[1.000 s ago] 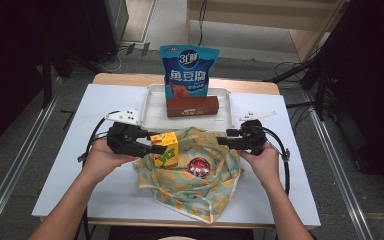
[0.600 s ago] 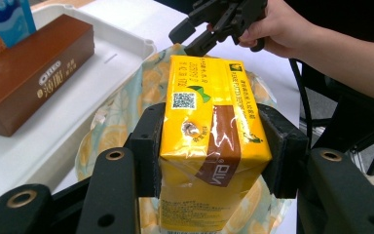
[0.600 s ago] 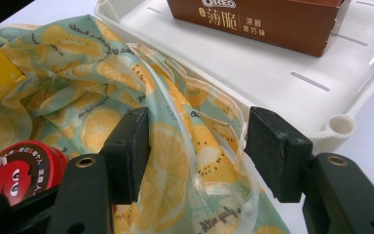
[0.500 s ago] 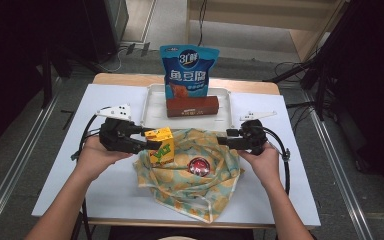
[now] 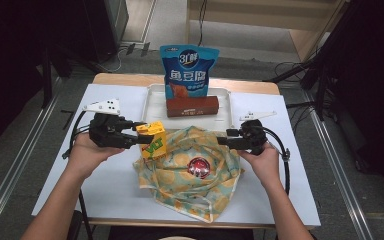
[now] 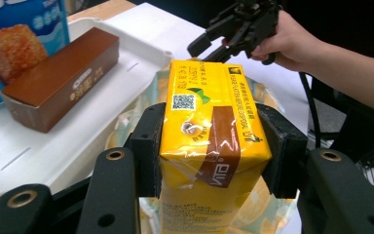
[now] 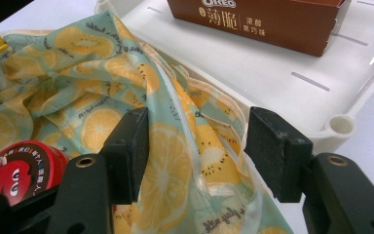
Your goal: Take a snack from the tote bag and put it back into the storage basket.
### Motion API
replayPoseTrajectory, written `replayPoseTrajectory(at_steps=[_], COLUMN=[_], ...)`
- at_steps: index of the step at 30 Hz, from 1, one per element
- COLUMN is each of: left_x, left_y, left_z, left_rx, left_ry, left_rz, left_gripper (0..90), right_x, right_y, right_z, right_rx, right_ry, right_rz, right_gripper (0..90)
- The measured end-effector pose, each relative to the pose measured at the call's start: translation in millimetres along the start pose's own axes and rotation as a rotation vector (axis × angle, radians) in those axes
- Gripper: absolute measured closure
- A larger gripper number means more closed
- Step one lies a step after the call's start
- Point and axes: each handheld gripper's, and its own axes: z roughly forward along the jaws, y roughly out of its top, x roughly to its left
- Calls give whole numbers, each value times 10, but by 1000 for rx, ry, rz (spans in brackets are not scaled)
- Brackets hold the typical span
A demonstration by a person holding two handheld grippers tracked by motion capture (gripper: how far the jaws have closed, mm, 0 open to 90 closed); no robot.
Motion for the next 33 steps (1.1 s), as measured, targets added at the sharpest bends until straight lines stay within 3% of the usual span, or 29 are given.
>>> replayPoseTrajectory(at_steps=[24, 33], left_x=[418, 545], left_y=[8, 79], left_z=[-20, -5], left_rx=[-8, -27], left_ry=[67, 67], left_rz=[-73, -83], left_gripper=[512, 513], right_x=[-3, 0], right_y=[7, 14], right_z=[-12, 0], right_rx=[-12, -17], right_ry=[3, 6], right_rz=[1, 0], right_gripper=[425, 425])
